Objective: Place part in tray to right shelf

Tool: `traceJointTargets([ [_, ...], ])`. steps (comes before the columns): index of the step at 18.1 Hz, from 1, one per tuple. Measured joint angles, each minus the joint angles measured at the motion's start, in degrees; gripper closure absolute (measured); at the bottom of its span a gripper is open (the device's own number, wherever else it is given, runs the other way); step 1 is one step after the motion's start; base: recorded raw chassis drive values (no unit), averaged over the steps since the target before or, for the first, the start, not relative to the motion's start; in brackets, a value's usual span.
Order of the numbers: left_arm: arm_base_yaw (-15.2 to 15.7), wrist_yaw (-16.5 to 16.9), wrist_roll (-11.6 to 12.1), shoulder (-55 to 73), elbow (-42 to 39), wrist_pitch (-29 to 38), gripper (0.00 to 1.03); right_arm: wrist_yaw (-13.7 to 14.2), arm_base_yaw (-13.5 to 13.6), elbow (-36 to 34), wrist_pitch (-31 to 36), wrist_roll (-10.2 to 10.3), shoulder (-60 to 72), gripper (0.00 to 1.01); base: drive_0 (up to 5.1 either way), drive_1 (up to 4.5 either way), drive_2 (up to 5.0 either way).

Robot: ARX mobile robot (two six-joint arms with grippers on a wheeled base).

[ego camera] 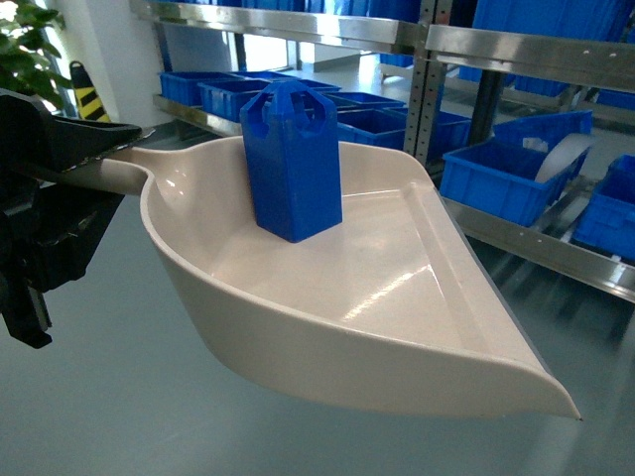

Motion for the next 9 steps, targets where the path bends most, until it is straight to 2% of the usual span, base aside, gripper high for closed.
traceJointTargets([
  [9, 0.00, 0.04, 0.00, 0.00, 0.00, -0.02, 0.88, 0.00, 0.00, 0.00, 0.00, 0.00, 0.00, 0.03, -1.6, -1.60, -1.6],
])
